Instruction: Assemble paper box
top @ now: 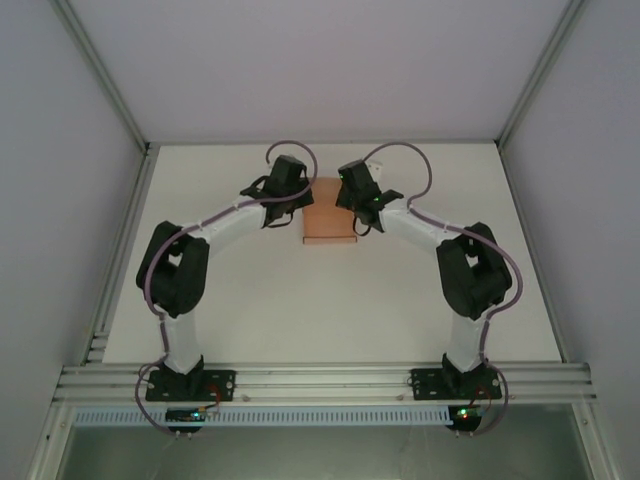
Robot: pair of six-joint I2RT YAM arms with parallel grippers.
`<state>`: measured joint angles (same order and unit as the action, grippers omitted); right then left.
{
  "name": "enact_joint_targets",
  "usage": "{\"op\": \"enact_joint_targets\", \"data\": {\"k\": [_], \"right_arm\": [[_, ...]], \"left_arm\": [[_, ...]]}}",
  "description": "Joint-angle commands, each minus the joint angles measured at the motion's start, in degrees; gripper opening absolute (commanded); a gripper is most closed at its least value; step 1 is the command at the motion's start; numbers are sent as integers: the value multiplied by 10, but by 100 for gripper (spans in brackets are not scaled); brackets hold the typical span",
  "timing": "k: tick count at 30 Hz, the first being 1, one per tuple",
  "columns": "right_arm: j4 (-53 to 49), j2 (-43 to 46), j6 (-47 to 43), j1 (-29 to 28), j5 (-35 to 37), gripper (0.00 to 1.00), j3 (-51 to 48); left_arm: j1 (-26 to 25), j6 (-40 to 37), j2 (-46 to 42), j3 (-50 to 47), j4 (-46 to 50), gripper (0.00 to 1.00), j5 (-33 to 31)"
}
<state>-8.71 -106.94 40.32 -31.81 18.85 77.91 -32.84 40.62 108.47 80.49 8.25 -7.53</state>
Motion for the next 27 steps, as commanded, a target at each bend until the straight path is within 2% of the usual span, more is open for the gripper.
{"op": "enact_joint_targets", "data": {"k": [1, 5, 7, 13, 20, 24, 27], "right_arm": [[35, -14, 59, -12, -1, 3, 18], [61, -12, 82, -28, 27, 4, -19], [80, -7, 88, -35, 19, 3, -43], [199, 12, 36, -40, 29, 4, -161], [290, 26, 8, -41, 30, 5, -245], [301, 16, 45, -45, 22, 5, -256], [275, 17, 56, -47, 15, 6, -239]], "left_arm": [[-14, 28, 6, -9, -3, 0, 6], [-24, 28, 5, -33, -8, 0, -9], [-29, 29, 2, -53, -21, 0, -13], [-42, 37, -12, -139, -102, 0, -16], [-67, 27, -23, -201, -123, 0, -51], [-69, 69, -15, -227, -183, 0, -12], [-69, 75, -15, -193, -182, 0, 34]]}}
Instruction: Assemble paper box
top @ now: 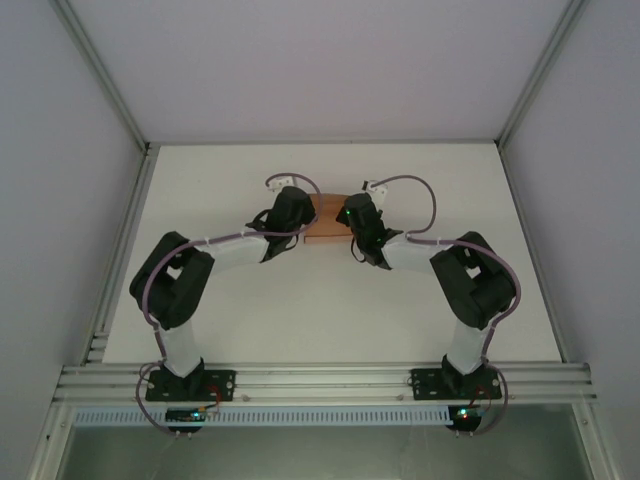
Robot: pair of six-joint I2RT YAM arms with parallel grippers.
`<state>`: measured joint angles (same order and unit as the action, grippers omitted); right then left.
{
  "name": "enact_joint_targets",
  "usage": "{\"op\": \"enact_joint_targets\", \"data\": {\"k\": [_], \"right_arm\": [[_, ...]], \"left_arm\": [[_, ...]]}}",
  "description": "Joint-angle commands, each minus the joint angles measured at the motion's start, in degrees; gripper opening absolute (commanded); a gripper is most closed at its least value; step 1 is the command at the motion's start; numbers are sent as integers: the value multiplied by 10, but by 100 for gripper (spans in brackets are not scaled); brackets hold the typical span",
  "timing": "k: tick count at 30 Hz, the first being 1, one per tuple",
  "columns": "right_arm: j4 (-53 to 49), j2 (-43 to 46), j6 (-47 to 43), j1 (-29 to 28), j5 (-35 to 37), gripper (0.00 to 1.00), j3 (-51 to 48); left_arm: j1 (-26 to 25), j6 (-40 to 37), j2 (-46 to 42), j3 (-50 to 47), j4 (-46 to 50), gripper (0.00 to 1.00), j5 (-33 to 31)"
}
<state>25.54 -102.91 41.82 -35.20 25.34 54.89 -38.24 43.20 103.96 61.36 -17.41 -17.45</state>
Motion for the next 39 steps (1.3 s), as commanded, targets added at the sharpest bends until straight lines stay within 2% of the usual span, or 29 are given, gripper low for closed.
{"op": "enact_joint_targets", "data": {"k": [1, 4, 7, 14, 19, 21, 28, 34, 39], "right_arm": [[-83, -20, 46, -14, -47, 5, 0], [-99, -12, 36, -20, -40, 5, 14], [-97, -12, 13, -23, -41, 5, 7], [9, -11, -66, -18, -54, 5, -78], [51, -9, -97, -19, -78, 5, -109], [74, -12, -120, -20, -82, 5, -116], [46, -9, -142, -21, -81, 5, -113], [18, 6, -177, -26, -60, 4, -118], [4, 4, -193, -27, -47, 4, -115]], "left_arm": [[-15, 49, 30, 14, 84, 0, 144], [-15, 43, 26, 50, 96, 0, 167], [-14, 31, 29, 33, 70, 0, 165], [-16, 9, 28, -91, -7, 0, 176], [-18, 1, 5, -142, -22, 1, 171], [-18, -11, -2, -142, -7, 3, 164], [-24, -21, -18, -130, 41, 5, 149], [-28, -24, -67, -125, 86, 23, 135], [-35, -43, -127, -120, 156, 26, 110]]}}
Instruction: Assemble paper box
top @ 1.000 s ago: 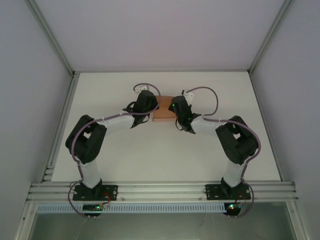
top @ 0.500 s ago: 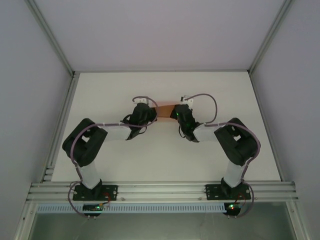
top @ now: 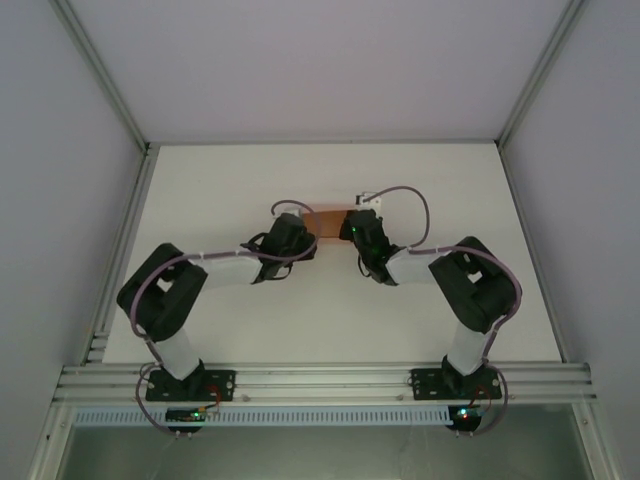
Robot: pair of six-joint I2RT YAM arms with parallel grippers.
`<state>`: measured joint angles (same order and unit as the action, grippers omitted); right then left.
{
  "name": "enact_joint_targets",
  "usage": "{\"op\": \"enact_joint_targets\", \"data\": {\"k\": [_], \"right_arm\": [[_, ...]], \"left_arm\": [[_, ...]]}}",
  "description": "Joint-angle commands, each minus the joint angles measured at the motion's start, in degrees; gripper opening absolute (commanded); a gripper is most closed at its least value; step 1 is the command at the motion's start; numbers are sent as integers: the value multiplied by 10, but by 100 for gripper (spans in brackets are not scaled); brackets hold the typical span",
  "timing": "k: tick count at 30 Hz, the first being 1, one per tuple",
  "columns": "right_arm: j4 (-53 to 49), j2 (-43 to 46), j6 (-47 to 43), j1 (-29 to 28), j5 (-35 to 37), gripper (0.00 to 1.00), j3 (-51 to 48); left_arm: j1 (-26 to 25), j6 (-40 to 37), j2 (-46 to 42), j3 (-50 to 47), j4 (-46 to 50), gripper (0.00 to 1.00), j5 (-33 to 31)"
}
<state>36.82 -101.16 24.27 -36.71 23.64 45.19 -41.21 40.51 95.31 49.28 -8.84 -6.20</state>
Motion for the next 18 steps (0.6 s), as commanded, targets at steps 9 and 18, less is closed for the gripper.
{"op": "enact_joint_targets", "data": {"k": [9, 18], "right_arm": [[-123, -15, -26, -11, -39, 4, -18], [-114, -26, -36, -12, -39, 4, -22]], "left_arm": [[1, -38, -174, 66, 258, 93, -38], [130, -63, -115, 184, 259, 100, 92]]}}
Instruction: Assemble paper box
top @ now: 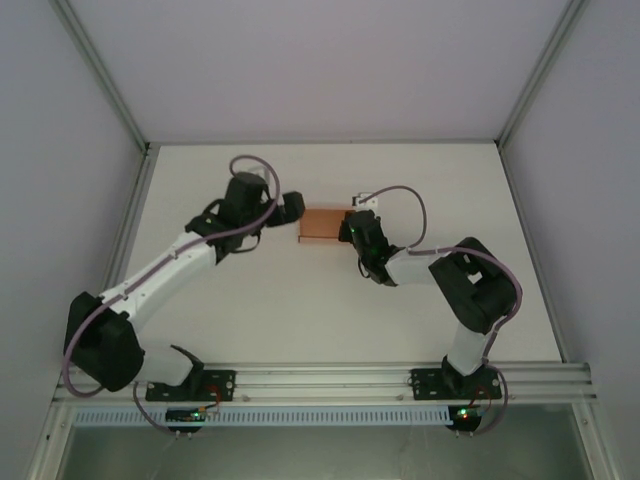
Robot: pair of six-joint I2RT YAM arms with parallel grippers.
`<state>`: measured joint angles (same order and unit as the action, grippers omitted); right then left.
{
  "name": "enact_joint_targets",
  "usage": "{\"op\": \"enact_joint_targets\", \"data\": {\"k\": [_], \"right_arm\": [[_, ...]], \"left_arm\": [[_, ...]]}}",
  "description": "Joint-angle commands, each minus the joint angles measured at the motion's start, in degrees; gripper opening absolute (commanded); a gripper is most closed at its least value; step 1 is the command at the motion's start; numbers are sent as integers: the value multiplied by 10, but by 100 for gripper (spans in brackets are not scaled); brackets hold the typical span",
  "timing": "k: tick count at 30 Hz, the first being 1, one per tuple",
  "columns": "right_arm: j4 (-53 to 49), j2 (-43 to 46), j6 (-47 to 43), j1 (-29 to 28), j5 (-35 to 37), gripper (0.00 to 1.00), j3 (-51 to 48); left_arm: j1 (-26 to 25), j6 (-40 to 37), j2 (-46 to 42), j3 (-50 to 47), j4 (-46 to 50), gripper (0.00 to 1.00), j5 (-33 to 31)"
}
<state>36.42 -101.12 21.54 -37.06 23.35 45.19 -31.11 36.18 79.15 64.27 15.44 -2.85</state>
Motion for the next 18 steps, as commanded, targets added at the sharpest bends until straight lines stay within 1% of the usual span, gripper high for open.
{"op": "enact_joint_targets", "data": {"k": [1, 4, 8, 10, 13, 14, 16, 18], "right_arm": [[-109, -29, -10, -8, -37, 4, -23], [-99, -34, -18, -9, -35, 5, -27], [-97, -38, -17, -8, -37, 5, -31], [-98, -42, -19, -8, -40, 6, -30], [-104, -47, -19, -6, -41, 7, -27], [-104, -47, -19, -8, -40, 7, -27], [-105, -46, -20, -10, -34, 7, -27], [-105, -47, -20, -11, -38, 7, -31]], "left_arm": [[39, -28, 72, 52, 15, 99, 84], [63, -36, 159, 106, 6, 100, 163], [81, -30, 268, 176, 17, 100, 229], [81, -29, 301, 193, 15, 100, 257], [82, -20, 328, 192, -3, 93, 309], [81, -18, 333, 186, -8, 90, 313], [80, -15, 336, 172, -15, 89, 302], [83, -16, 339, 161, -17, 82, 297]]}}
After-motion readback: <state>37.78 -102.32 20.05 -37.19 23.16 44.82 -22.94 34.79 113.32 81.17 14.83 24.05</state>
